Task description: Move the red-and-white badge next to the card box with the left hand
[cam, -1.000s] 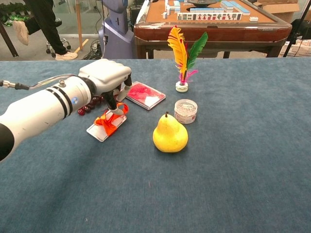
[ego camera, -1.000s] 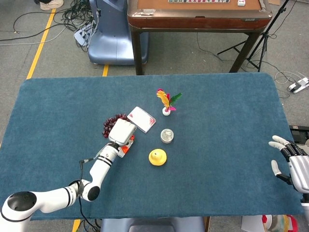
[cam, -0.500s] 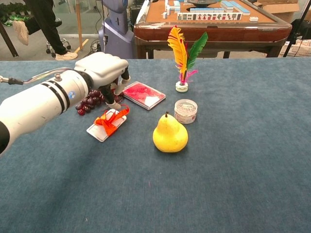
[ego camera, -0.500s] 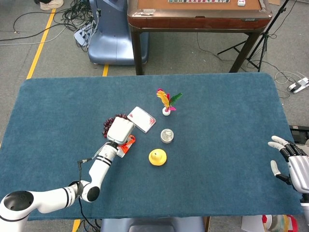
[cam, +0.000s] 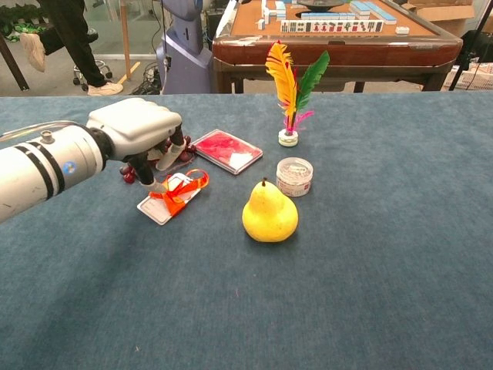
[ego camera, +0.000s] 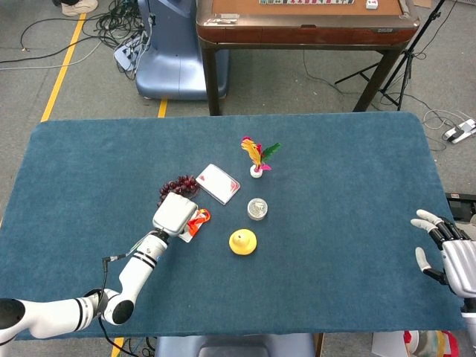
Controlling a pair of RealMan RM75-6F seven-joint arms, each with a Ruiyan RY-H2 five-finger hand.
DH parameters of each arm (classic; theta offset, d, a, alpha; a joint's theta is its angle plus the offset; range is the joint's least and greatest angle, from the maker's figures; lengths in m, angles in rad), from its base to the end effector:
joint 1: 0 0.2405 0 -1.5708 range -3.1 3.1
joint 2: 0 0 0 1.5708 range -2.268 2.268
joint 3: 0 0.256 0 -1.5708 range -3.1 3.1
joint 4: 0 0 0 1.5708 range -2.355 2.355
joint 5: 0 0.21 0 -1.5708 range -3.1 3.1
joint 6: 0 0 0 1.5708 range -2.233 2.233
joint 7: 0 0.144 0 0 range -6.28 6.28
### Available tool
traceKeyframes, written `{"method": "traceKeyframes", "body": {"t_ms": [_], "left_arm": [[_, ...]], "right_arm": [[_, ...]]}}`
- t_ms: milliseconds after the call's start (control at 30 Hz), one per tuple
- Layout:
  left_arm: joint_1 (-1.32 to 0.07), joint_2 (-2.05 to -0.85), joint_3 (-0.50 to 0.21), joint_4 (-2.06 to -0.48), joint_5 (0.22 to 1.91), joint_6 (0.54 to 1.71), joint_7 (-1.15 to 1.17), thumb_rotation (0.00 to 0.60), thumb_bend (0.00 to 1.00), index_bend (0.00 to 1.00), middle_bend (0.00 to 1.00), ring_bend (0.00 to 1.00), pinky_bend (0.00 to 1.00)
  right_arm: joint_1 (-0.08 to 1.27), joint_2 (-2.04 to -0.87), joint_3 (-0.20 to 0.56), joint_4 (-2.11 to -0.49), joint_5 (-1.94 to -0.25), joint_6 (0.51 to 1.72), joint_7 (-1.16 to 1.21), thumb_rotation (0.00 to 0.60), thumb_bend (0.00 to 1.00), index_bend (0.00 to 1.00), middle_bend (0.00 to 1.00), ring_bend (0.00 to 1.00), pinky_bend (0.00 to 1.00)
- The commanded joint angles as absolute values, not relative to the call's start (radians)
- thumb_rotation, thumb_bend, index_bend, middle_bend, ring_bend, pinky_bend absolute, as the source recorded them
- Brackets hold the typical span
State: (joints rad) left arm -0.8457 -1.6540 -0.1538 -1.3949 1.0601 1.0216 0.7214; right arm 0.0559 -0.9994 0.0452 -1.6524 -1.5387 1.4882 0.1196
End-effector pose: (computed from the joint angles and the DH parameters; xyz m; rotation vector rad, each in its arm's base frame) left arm -0.1172 0.3543 -0.0396 -1.9492 -0.5308 -0.7561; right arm -0.3111 -0.1709 0.1910 1.3859 -0.9368 0.9363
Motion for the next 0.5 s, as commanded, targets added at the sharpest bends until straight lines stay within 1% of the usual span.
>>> {"method": "traceKeyframes", "body": {"t_ms": [33,300,500], "left_arm": [[-0.843,-1.658,-0.149,-1.390,1.056,1.016,0.716,0.600,0.00,0.77,1.00,1.00,1.00],[-0.852,-1.705,-0.154,-1.332,1.034,1.005,0.718,0.600,0.00,0.77,1.00,1.00,1.00],[-0.858,-1.738,-0.160,-1.288,1.029,1.027,0.746,0.600,0.00,0.76,1.00,1.00,1.00]], "right_arm": [[0.055,-0.999,0.046,-1.653,-1.538,1.489,0.120,0.600,0.47,0.27,0.20,0.16,0.36],[0.052,-0.994,0.049,-1.652,-1.536,1.498,0.132,0.600,0.47,0.27,0.20,0.16,0.36],[0.054,-0.995,0.047,-1.650,-1.538,1.492,0.132,0.600,0.47,0.27,0.20,0.16,0.36]]}}
